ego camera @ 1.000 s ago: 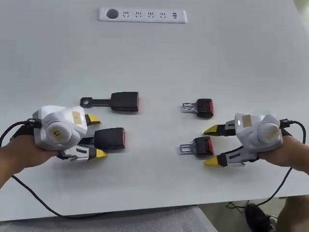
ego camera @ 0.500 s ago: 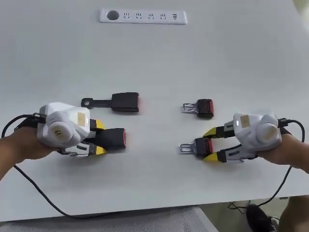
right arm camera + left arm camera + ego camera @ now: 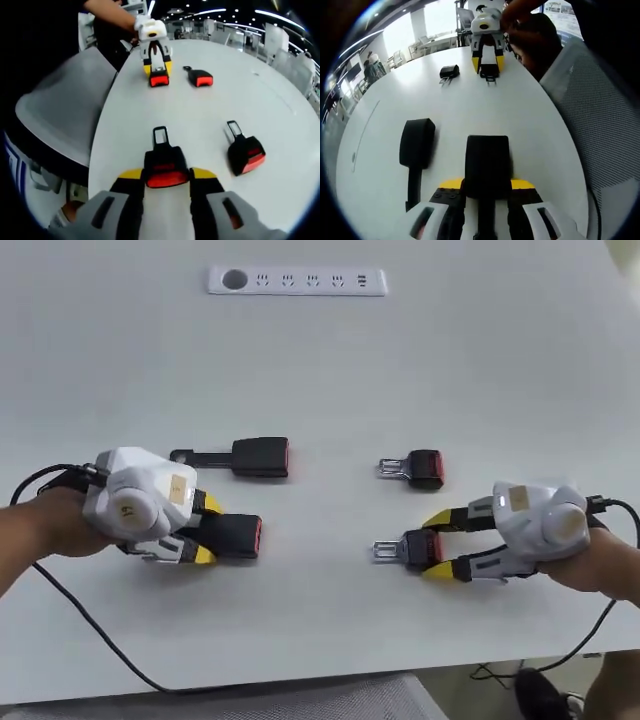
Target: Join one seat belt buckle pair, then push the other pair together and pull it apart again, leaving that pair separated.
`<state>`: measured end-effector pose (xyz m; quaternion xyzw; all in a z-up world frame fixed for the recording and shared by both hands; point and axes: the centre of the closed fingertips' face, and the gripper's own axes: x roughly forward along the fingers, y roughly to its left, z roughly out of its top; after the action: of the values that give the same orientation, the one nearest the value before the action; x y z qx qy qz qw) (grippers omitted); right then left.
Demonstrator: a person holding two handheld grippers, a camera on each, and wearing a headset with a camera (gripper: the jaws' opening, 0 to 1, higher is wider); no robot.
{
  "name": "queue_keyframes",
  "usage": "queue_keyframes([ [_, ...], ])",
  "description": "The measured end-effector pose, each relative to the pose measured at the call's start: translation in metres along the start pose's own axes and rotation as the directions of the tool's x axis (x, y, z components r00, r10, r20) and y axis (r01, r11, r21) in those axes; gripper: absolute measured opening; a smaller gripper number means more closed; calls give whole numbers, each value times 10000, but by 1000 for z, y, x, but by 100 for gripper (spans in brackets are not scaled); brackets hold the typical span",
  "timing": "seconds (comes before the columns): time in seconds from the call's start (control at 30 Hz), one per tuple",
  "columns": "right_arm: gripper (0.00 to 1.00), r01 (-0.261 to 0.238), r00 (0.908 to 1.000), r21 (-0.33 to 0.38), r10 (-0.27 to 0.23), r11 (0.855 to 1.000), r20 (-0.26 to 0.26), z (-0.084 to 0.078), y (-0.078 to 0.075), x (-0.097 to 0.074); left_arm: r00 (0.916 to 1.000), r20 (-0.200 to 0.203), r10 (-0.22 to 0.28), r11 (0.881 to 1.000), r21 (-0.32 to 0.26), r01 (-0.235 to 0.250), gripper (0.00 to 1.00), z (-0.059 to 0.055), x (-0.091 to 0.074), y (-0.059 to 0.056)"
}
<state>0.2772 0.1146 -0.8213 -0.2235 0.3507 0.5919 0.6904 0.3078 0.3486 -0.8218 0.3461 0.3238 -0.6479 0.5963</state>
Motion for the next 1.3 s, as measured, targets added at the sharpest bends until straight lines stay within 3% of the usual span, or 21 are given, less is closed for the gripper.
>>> queue_keyframes([
  [0.33, 35, 177, 9989, 310, -190, 9994, 437, 6, 1, 3, 10000, -78, 58, 9998, -197, -60, 33, -1, 1, 1],
  [0.8, 35, 206, 9939, 424, -250, 9989, 1074, 28, 1, 24, 9996, -127, 250, 9981, -566, -256, 33, 0, 2, 0],
  [1.3, 35, 23, 9874, 310, -72, 9995, 1580, 53, -2, 50, 9992, -311, 240, 9980, -577, -258, 33, 0, 3, 0],
])
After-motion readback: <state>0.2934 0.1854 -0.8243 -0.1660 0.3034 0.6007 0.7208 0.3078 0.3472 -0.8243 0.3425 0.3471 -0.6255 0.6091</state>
